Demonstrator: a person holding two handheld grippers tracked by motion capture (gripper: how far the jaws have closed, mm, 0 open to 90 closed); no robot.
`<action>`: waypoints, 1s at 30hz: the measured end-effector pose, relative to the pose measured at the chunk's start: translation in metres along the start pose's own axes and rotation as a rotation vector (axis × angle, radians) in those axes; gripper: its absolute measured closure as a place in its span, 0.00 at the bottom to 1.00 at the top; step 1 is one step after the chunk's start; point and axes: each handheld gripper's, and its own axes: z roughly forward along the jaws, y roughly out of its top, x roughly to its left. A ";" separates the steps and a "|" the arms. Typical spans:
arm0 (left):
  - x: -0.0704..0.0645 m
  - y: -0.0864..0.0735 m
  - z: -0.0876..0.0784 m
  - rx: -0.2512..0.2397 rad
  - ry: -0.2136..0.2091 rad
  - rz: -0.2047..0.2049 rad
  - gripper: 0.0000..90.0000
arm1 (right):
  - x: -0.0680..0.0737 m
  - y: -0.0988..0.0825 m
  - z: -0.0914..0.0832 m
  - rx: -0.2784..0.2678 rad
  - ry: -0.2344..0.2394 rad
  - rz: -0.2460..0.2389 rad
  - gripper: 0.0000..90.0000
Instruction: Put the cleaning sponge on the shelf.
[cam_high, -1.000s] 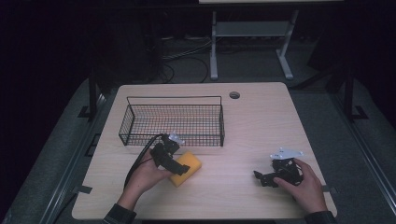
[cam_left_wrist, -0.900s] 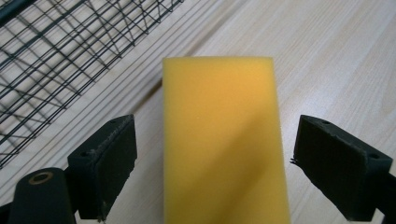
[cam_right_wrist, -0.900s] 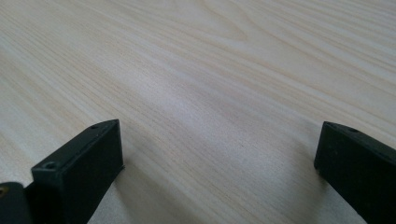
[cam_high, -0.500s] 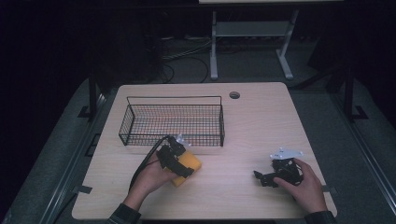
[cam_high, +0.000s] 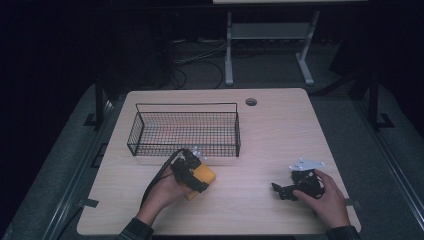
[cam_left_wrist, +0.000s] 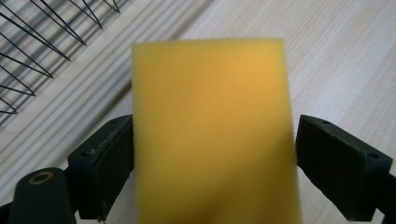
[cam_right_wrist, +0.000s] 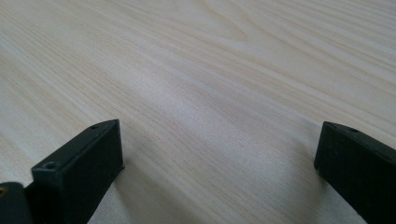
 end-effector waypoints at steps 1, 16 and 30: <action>0.000 0.000 0.001 0.004 0.002 0.004 0.14 | 0.000 0.000 0.000 0.000 0.000 0.000 0.00; -0.001 -0.002 0.008 0.031 0.027 0.017 0.14 | 0.000 0.000 0.000 0.000 0.000 -0.001 0.00; -0.003 -0.003 0.006 0.032 0.045 0.038 0.23 | 0.000 0.000 0.000 0.000 0.000 0.000 0.00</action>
